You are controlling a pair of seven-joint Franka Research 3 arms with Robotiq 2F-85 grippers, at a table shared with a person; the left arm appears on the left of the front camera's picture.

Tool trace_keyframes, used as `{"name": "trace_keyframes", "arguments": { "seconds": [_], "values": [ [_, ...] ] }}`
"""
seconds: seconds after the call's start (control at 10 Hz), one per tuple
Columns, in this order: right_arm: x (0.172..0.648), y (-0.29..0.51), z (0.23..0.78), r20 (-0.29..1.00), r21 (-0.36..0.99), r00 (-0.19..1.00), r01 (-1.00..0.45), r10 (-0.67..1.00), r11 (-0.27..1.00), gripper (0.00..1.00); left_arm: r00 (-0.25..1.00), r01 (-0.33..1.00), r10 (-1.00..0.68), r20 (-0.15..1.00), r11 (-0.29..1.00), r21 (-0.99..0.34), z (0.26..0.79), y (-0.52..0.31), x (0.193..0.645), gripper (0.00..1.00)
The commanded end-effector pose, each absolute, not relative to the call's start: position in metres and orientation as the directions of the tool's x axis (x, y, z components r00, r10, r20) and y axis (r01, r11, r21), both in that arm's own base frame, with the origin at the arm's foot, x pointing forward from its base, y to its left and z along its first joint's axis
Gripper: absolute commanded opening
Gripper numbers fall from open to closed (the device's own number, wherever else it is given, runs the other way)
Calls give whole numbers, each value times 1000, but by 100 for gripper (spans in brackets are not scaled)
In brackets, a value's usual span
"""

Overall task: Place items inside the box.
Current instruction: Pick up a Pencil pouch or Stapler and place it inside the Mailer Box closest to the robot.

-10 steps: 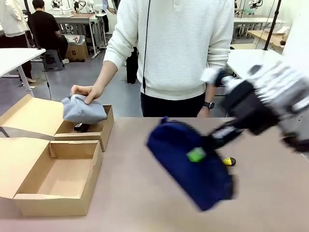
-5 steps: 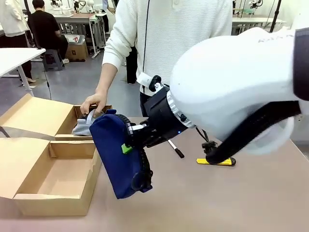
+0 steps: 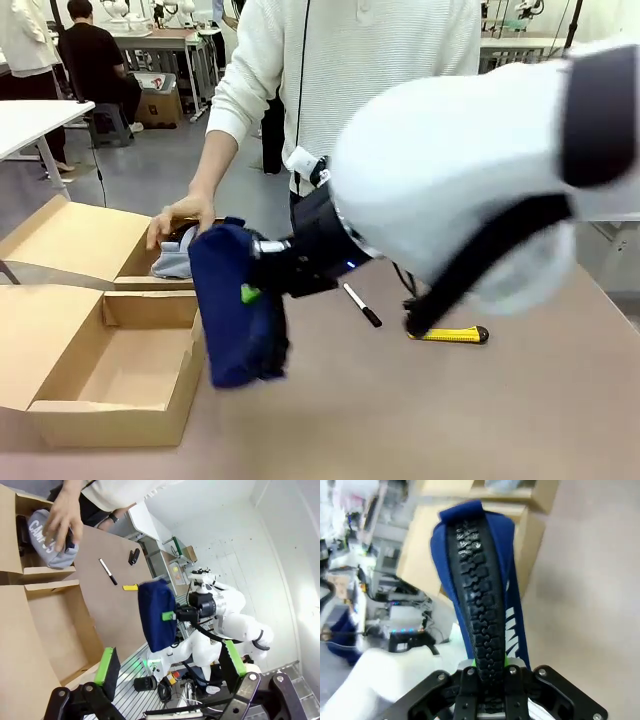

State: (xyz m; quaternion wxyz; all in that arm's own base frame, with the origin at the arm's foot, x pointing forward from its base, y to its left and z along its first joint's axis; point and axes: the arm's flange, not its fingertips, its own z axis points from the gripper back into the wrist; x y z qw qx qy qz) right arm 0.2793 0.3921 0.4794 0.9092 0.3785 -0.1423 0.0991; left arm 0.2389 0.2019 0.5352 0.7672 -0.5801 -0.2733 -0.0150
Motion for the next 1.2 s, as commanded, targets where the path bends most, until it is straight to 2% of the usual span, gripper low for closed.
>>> {"name": "trace_keyframes", "arguments": {
  "seconds": [0.0,0.2,0.4,0.6,0.7,1.1],
  "values": [
    [308,446,475,244,792,940,-52,-238,609,8,842,367,283,460,325,-871,536,202,237,100],
    [304,482,465,121,821,951,66,-286,566,8,842,367,283,460,325,-871,536,202,237,100],
    [287,526,445,44,793,965,123,-257,596,8,842,367,283,460,325,-871,536,202,237,100],
    [279,550,430,26,794,975,113,-219,597,8,842,367,283,460,325,-871,536,202,237,100],
    [278,515,425,36,795,973,110,-227,597,8,842,367,283,460,325,-871,536,202,237,100],
    [280,537,414,30,803,977,102,-210,587,8,842,367,283,460,325,-871,536,202,237,100]
  ]
}}
